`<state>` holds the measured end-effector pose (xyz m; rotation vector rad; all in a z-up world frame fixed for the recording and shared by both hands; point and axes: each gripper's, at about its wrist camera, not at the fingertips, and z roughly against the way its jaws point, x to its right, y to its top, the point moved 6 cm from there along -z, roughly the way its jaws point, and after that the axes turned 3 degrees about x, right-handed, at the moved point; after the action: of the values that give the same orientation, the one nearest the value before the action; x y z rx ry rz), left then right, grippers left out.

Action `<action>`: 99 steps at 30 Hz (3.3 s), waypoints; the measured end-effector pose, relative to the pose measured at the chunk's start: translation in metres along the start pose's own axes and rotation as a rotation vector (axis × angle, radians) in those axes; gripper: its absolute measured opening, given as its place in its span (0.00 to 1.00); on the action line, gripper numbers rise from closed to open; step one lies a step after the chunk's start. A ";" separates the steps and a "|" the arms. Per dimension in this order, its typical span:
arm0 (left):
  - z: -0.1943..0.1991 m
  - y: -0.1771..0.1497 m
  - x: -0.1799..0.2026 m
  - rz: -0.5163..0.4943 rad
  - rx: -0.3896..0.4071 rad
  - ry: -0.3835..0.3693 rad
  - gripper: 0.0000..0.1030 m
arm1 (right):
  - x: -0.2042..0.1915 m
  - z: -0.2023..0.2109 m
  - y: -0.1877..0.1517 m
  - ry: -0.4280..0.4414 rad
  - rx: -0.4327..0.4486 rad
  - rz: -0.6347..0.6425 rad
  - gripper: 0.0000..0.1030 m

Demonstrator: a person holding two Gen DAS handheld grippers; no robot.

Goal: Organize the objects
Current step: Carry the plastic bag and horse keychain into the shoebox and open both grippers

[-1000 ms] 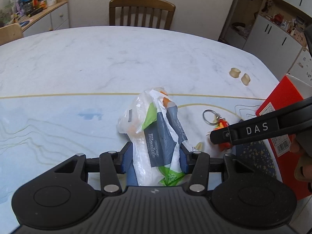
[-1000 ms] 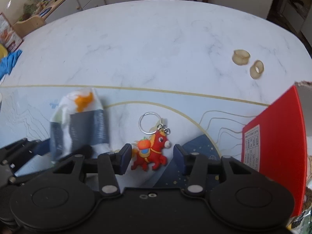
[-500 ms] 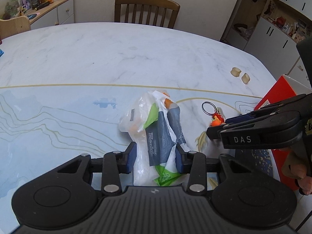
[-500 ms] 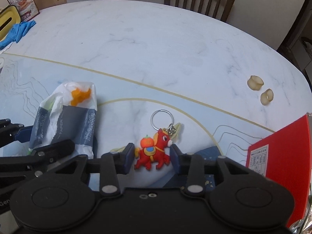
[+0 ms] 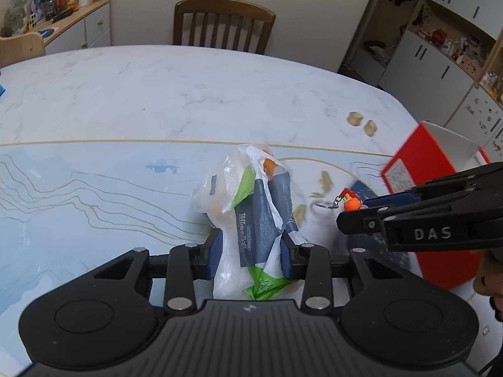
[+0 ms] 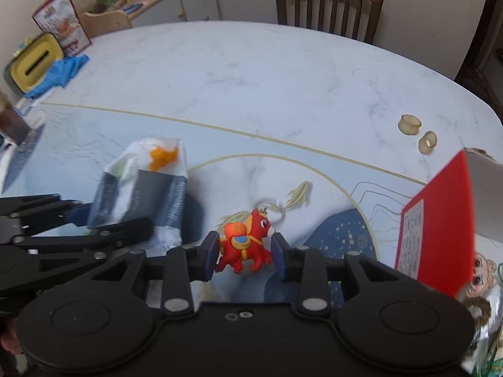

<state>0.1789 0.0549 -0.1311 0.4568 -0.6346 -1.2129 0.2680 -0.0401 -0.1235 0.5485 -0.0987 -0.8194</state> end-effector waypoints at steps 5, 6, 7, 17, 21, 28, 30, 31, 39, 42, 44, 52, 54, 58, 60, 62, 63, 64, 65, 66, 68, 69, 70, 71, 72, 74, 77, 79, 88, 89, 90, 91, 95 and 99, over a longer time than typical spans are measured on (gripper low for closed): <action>0.023 0.004 0.014 -0.033 -0.004 -0.014 0.35 | 0.002 0.041 -0.008 0.030 0.032 -0.009 0.33; 0.028 0.006 0.017 -0.040 -0.002 -0.018 0.35 | 0.003 0.047 -0.009 0.034 0.036 -0.012 0.33; 0.033 0.007 0.021 -0.048 0.000 -0.021 0.35 | 0.005 0.055 -0.011 0.037 0.043 -0.013 0.33; 0.066 0.028 0.082 -0.182 0.053 -0.058 0.35 | 0.037 0.124 -0.018 0.033 0.134 -0.016 0.33; 0.069 0.034 0.114 -0.231 0.067 -0.074 0.35 | 0.061 0.147 -0.020 0.012 0.177 -0.023 0.34; 0.061 0.045 0.175 -0.298 0.080 -0.098 0.35 | 0.112 0.176 -0.028 -0.032 0.234 -0.050 0.34; 0.056 0.048 0.192 -0.313 0.078 -0.106 0.35 | 0.126 0.182 -0.030 -0.044 0.245 -0.056 0.34; 0.053 0.049 0.201 -0.322 0.075 -0.108 0.35 | 0.134 0.184 -0.032 -0.048 0.249 -0.060 0.34; 0.019 0.050 0.262 -0.368 0.034 -0.116 0.35 | 0.189 0.189 -0.048 -0.080 0.260 -0.083 0.34; 0.005 0.051 0.280 -0.384 0.017 -0.115 0.35 | 0.210 0.188 -0.052 -0.088 0.257 -0.093 0.34; -0.004 0.051 0.292 -0.395 0.010 -0.113 0.35 | 0.222 0.186 -0.056 -0.095 0.251 -0.095 0.34; -0.039 0.053 0.318 -0.406 -0.027 -0.098 0.35 | 0.261 0.172 -0.071 -0.125 0.217 -0.096 0.34; -0.048 0.052 0.322 -0.409 -0.040 -0.096 0.35 | 0.266 0.168 -0.076 -0.117 0.205 -0.096 0.34; -0.066 0.048 0.329 -0.415 -0.062 -0.087 0.35 | 0.265 0.159 -0.089 -0.092 0.171 -0.064 0.34; -0.076 0.045 0.331 -0.412 -0.088 -0.082 0.35 | 0.260 0.155 -0.096 -0.084 0.152 -0.036 0.34; -0.085 0.041 0.332 -0.413 -0.108 -0.073 0.35 | 0.254 0.151 -0.104 -0.062 0.130 -0.022 0.34; -0.089 0.040 0.333 -0.418 -0.119 -0.070 0.35 | 0.251 0.149 -0.107 -0.052 0.119 -0.018 0.34; -0.093 0.038 0.334 -0.421 -0.129 -0.067 0.35 | 0.248 0.147 -0.109 -0.046 0.107 -0.012 0.34; -0.096 0.037 0.335 -0.424 -0.137 -0.064 0.35 | 0.246 0.144 -0.111 -0.043 0.096 -0.008 0.34; -0.099 0.036 0.336 -0.430 -0.144 -0.063 0.35 | 0.245 0.142 -0.113 -0.041 0.086 -0.007 0.34; -0.104 0.034 0.338 -0.441 -0.155 -0.057 0.35 | 0.245 0.137 -0.117 -0.043 0.068 -0.012 0.34; -0.106 0.033 0.339 -0.450 -0.155 -0.050 0.35 | 0.246 0.136 -0.118 -0.047 0.061 -0.016 0.34; -0.107 0.032 0.340 -0.459 -0.156 -0.043 0.35 | 0.246 0.134 -0.119 -0.049 0.055 -0.020 0.34; -0.109 0.031 0.340 -0.465 -0.160 -0.037 0.35 | 0.247 0.133 -0.120 -0.052 0.051 -0.026 0.34; -0.111 0.031 0.340 -0.466 -0.167 -0.035 0.35 | 0.251 0.131 -0.122 -0.058 0.048 -0.043 0.34; -0.115 0.030 0.342 -0.466 -0.176 -0.034 0.35 | 0.255 0.125 -0.119 -0.050 0.033 -0.088 0.34; -0.118 0.029 0.344 -0.480 -0.182 -0.028 0.35 | 0.252 0.121 -0.119 -0.048 0.027 -0.085 0.34; -0.119 0.030 0.343 -0.476 -0.188 -0.026 0.36 | 0.251 0.118 -0.121 -0.042 0.018 -0.085 0.35; -0.111 0.030 0.341 -0.458 -0.164 -0.025 0.42 | 0.250 0.115 -0.125 -0.025 0.017 -0.082 0.41; -0.108 0.030 0.341 -0.455 -0.160 -0.030 0.44 | 0.250 0.116 -0.125 -0.024 0.019 -0.083 0.45; -0.106 0.030 0.341 -0.452 -0.153 -0.032 0.46 | 0.250 0.116 -0.124 -0.022 0.022 -0.087 0.50; -0.104 0.030 0.341 -0.448 -0.146 -0.036 0.49 | 0.250 0.117 -0.125 -0.015 0.026 -0.091 0.52; -0.091 0.032 0.340 -0.437 -0.114 -0.045 0.51 | 0.250 0.122 -0.124 -0.002 0.041 -0.097 0.55; -0.075 0.034 0.336 -0.418 -0.082 -0.060 0.55 | 0.249 0.132 -0.122 0.010 0.067 -0.103 0.60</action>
<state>0.3253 -0.2565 -0.0965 0.5008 -0.5526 -1.6475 0.3191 -0.3419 -0.1024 0.6250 -0.0894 -0.9157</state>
